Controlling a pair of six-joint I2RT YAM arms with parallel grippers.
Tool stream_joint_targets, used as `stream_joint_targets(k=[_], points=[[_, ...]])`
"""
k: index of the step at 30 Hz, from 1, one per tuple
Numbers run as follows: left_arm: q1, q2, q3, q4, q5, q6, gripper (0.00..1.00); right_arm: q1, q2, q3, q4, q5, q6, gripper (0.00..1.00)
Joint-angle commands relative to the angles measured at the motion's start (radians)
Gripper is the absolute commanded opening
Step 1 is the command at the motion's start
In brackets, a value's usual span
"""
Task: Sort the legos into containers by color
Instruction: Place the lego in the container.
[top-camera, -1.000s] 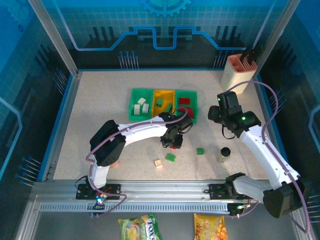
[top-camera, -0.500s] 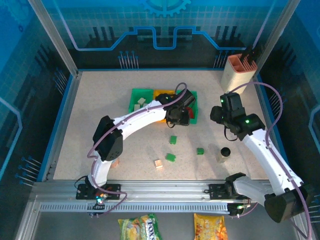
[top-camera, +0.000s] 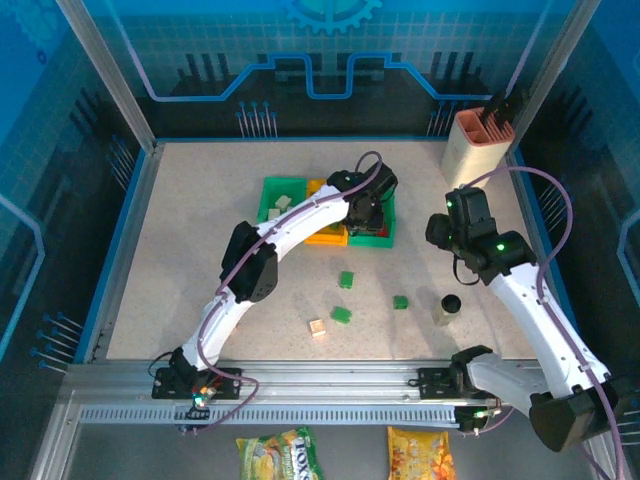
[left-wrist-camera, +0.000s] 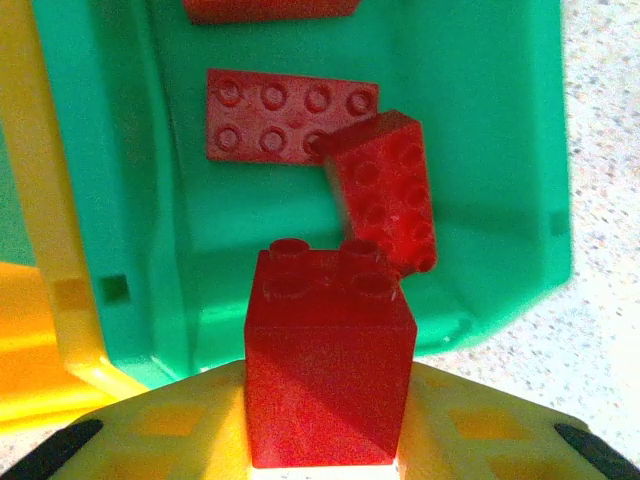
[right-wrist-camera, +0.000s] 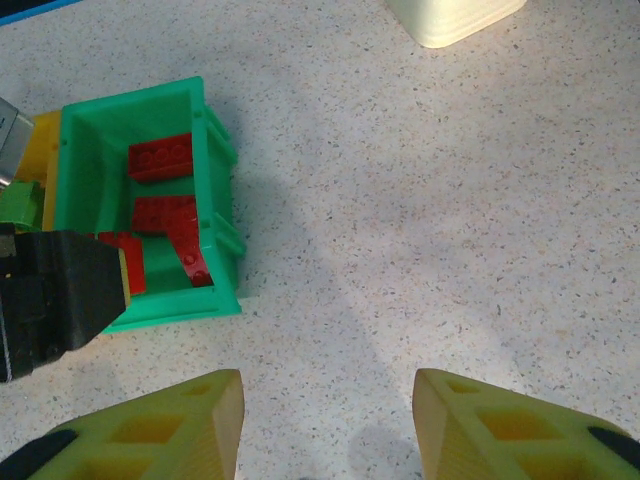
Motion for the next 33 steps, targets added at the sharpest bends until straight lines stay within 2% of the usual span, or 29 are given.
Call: stream_joint_targets(k=[1,8,19,24,33], points=[[0.020,0.034,0.048,-0.061,-0.023,0.010,0.39,-0.018,-0.020,0.025,-0.023,0.014,-0.014,0.49],[0.024,0.025,0.042,-0.049,0.005,0.007,0.48,-0.023,-0.031,0.022,-0.026,0.014,-0.014,0.49],[0.019,-0.097,-0.015,-0.033,0.023,0.021,0.48,-0.022,-0.027,0.019,-0.021,0.007,-0.009,0.49],[0.008,-0.210,-0.158,-0.004,0.031,0.019,0.48,-0.022,-0.012,0.012,-0.009,-0.003,-0.002,0.49],[-0.026,-0.452,-0.541,0.065,0.029,-0.042,0.48,-0.022,0.024,0.004,0.016,-0.030,0.007,0.49]])
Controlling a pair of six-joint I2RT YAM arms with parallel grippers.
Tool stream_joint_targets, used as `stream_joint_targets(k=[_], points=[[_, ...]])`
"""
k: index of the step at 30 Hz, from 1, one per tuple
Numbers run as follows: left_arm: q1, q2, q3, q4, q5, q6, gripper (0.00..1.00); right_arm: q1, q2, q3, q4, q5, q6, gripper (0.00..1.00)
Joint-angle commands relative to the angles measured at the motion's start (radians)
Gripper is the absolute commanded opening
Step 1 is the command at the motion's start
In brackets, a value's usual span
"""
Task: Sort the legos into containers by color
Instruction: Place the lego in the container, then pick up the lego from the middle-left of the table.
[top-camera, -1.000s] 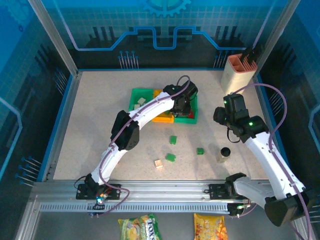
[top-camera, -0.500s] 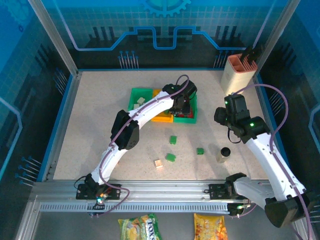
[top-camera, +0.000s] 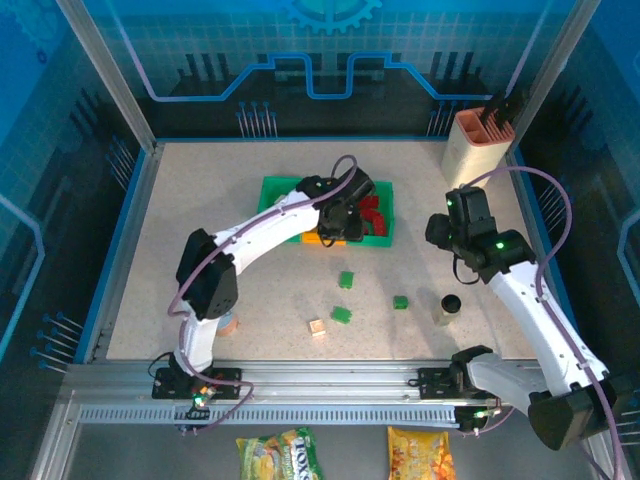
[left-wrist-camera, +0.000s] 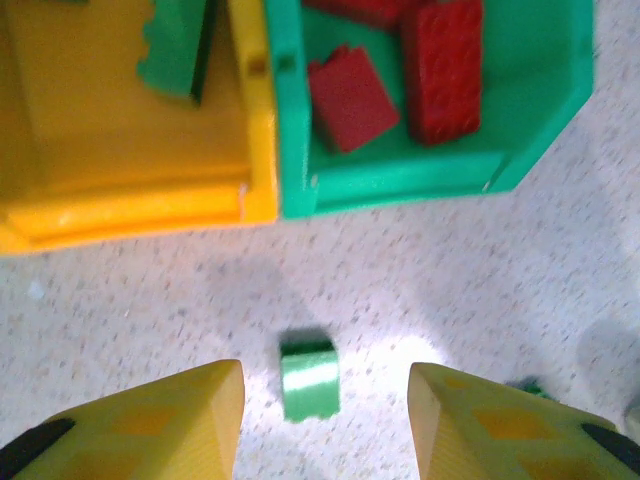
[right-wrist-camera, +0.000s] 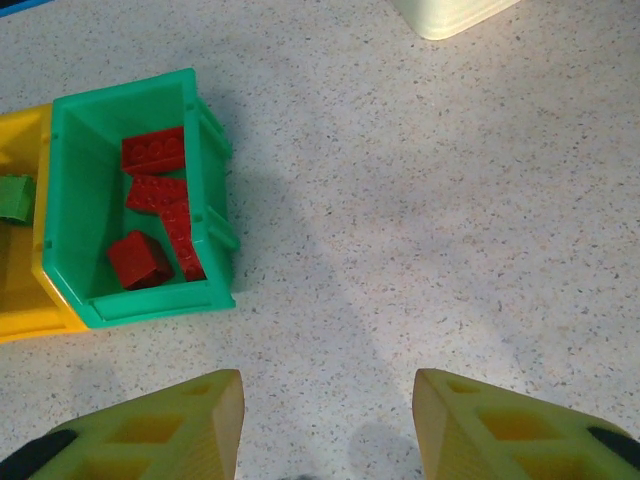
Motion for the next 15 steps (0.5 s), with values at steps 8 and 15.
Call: stream_joint_targets(k=[8,15], points=[[-0.063,-0.230,-0.365,0.054,0.011,-0.149,0.48,-0.014,0.036,0.002,0.028,-0.035,0.009,0.49],[-0.143,-0.301,-0.517,0.061,0.004,-0.267,0.51,-0.014,0.049,0.001,0.041,-0.047,0.009,0.49]])
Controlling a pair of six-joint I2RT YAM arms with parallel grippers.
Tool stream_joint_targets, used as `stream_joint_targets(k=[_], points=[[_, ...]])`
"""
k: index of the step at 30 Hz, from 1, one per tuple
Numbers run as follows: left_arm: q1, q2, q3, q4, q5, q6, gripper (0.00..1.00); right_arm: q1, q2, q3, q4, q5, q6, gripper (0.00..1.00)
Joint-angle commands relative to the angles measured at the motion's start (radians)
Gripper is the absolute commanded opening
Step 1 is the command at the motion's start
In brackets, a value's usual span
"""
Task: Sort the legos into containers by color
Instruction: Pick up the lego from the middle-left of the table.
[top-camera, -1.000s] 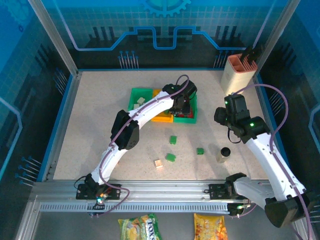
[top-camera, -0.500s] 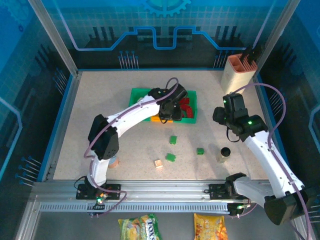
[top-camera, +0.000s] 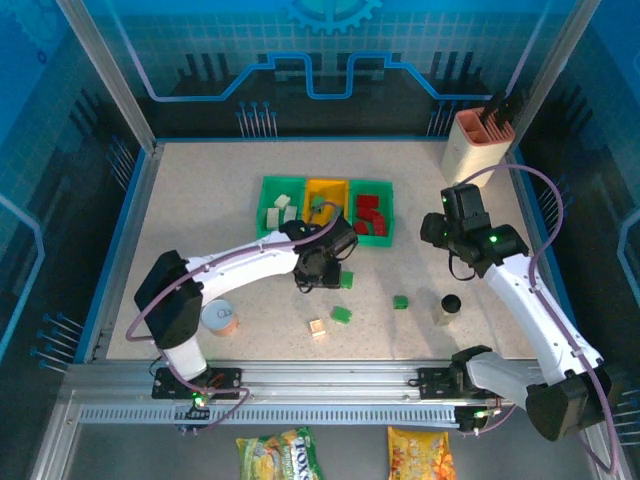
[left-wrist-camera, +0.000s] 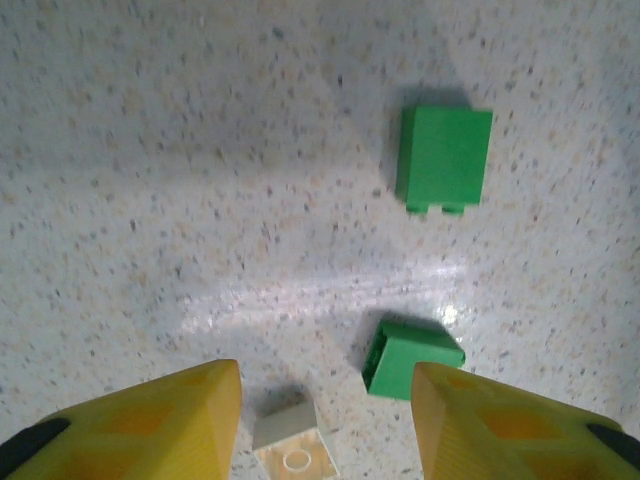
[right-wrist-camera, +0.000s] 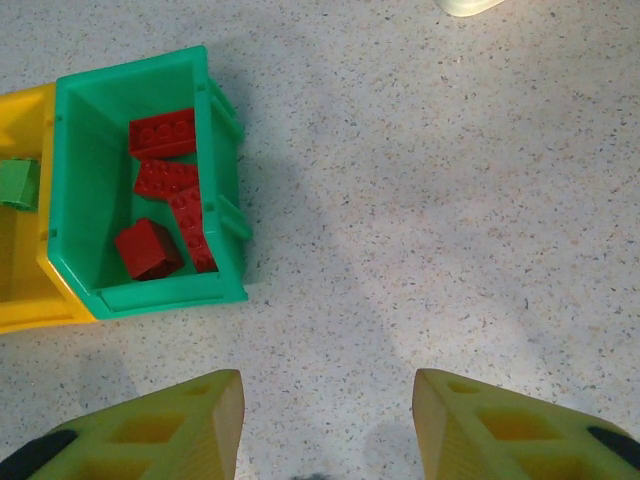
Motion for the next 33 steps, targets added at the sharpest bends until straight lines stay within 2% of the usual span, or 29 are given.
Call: stream_joint_targets(k=[1,10,15,21,29,33], points=[[-0.036,-0.033,-0.052,-0.001,0.002,-0.092,0.52,-0.014,0.006,0.001,0.020,-0.014,0.008,0.49],[-0.103,-0.021,-0.140,0.013,0.023,-0.196,0.63,-0.015,0.017,0.013,0.026,-0.019,-0.006,0.49],[-0.112,0.004,-0.172,0.027,0.067,-0.211,0.63,-0.015,0.012,0.015,0.025,-0.018,-0.011,0.49],[-0.115,0.040,-0.183,0.053,0.123,-0.193,0.57,-0.014,0.009,0.008,0.026,-0.017,-0.007,0.49],[-0.119,0.098,-0.164,0.027,0.150,-0.166,0.56,-0.014,0.012,0.010,0.032,-0.012,-0.007,0.49],[-0.121,0.104,-0.161,0.028,0.153,-0.160,0.49,-0.015,0.012,0.010,0.032,-0.008,-0.009,0.49]])
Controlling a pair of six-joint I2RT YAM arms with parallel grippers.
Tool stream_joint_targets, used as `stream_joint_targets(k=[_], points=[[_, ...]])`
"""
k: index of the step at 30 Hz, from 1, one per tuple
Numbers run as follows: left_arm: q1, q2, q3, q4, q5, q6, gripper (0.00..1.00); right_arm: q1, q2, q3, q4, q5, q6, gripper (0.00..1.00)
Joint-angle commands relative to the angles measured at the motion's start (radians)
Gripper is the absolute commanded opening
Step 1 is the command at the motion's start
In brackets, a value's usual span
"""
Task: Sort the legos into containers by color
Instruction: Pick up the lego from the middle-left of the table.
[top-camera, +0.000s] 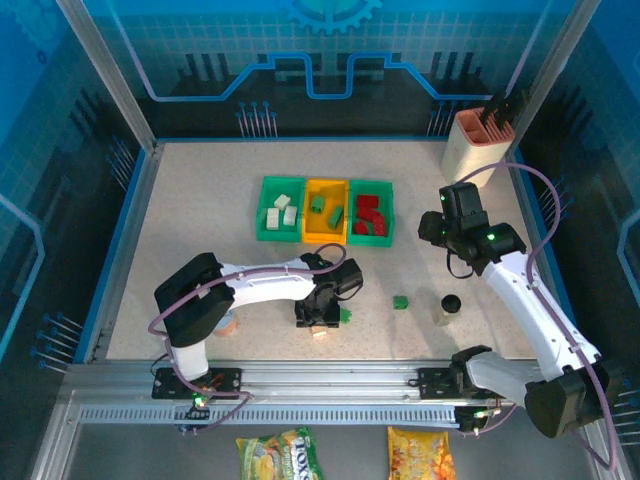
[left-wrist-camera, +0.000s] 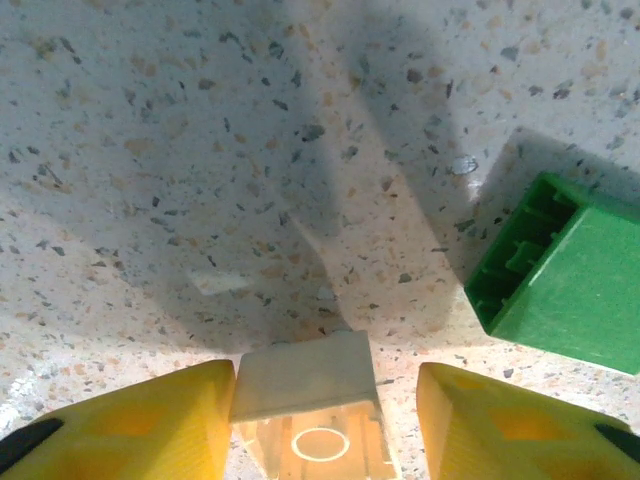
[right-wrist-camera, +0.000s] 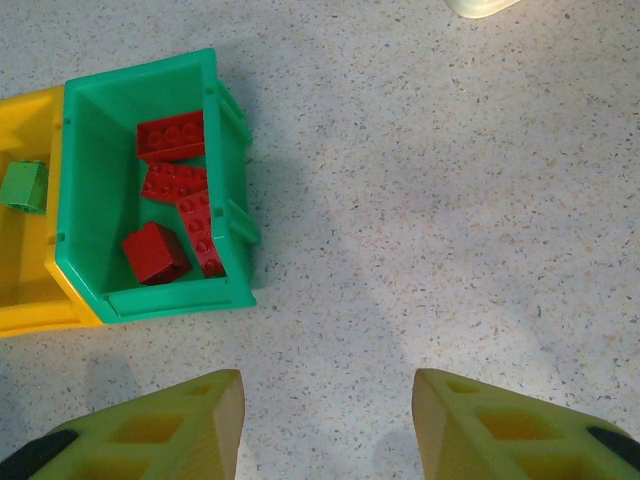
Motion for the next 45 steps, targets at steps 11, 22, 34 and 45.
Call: stream_joint_targets(k=[11,22,34,45], points=[[-0.010,-0.016,0.031,-0.035,-0.014,0.029,0.38,-0.015,-0.008,0.011,0.008,0.002,-0.003,0.48],[0.036,-0.080,0.098,-0.070,-0.092,0.106,0.38,-0.015,-0.022,0.019,-0.010,0.013,-0.008,0.49],[0.219,-0.147,0.208,-0.123,-0.150,0.310,0.38,-0.014,-0.029,0.025,-0.017,0.012,-0.008,0.49],[0.450,-0.128,0.307,-0.131,-0.132,0.471,0.39,-0.014,-0.028,0.031,-0.021,0.005,-0.006,0.49]])
